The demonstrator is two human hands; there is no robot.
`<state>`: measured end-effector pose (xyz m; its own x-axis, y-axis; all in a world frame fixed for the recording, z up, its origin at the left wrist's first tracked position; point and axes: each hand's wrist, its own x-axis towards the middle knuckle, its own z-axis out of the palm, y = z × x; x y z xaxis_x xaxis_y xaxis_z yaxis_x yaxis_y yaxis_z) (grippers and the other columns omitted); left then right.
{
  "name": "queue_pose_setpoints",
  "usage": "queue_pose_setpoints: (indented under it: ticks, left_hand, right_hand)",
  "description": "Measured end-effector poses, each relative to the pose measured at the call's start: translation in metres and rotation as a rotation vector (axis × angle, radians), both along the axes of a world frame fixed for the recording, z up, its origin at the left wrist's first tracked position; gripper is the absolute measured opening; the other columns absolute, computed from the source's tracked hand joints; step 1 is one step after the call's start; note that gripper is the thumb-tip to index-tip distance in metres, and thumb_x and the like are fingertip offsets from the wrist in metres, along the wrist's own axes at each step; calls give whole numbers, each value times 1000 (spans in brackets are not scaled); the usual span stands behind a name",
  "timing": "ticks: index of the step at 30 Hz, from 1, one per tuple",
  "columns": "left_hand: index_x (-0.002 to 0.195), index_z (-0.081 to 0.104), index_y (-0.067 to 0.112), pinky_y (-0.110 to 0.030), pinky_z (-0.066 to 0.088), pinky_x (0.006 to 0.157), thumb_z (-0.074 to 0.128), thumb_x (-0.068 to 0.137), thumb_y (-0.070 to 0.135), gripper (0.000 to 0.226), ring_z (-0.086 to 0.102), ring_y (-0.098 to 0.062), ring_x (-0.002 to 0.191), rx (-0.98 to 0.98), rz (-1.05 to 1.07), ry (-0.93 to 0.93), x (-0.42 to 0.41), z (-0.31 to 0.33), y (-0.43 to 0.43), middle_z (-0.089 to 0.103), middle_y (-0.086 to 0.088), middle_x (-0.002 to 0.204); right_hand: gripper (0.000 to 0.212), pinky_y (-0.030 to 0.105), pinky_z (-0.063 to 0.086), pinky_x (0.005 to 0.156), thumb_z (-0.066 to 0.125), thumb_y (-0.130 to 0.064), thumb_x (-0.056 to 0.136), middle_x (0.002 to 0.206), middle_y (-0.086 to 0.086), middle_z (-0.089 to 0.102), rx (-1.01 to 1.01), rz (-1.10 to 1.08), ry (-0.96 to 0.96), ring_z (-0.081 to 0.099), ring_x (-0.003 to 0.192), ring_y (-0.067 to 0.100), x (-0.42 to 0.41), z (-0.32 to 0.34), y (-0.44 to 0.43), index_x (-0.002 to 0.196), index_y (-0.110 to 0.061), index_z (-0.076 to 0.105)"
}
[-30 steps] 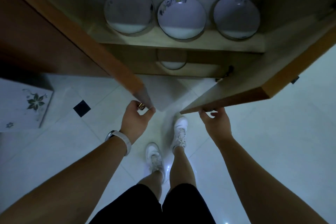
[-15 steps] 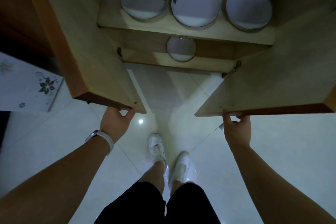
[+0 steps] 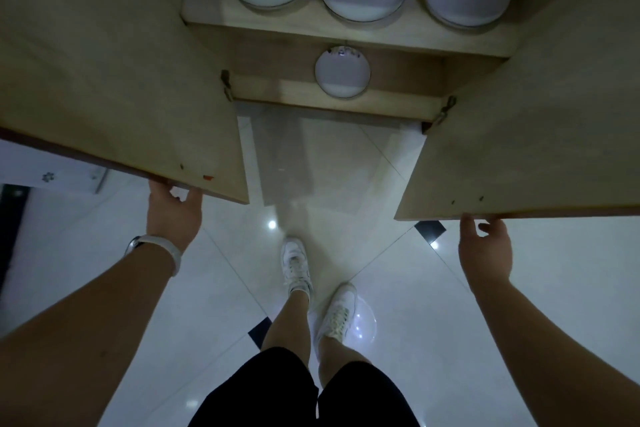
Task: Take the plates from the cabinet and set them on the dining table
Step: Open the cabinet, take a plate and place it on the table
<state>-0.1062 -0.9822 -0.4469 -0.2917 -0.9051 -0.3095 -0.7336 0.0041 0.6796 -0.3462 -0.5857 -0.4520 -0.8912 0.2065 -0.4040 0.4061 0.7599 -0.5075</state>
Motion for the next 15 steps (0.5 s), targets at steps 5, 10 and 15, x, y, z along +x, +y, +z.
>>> queue_pose_setpoints:
  ticks: [5, 10, 15]
  left_hand:
    - [149, 25, 21, -47, 38, 107, 62, 89, 31, 71, 46, -31, 128, 136, 4, -133, 18, 6, 19, 43, -13, 144]
    - [146, 35, 11, -42, 38, 108, 62, 92, 25, 61, 47, -30, 129, 130, -237, -182, 20, 17, 50, 43, -15, 145]
    - [137, 48, 7, -38, 41, 101, 64, 91, 23, 52, 50, -33, 123, -38, -505, -183, -4, 44, 55, 51, -16, 137]
  right_hand:
    - [54, 42, 40, 101, 52, -42, 95, 139, 11, 55, 22, 59, -66, 52, 124, 31, 16, 6, 15, 137, -9, 50]
    - [42, 40, 43, 94, 52, -39, 96, 131, 10, 58, 23, 256, -78, 57, 113, 25, 32, 21, 11, 129, -13, 56]
    - [50, 39, 45, 96, 55, -43, 93, 130, 7, 57, 37, 465, -45, 57, 116, 25, 35, 46, -14, 134, -14, 53]
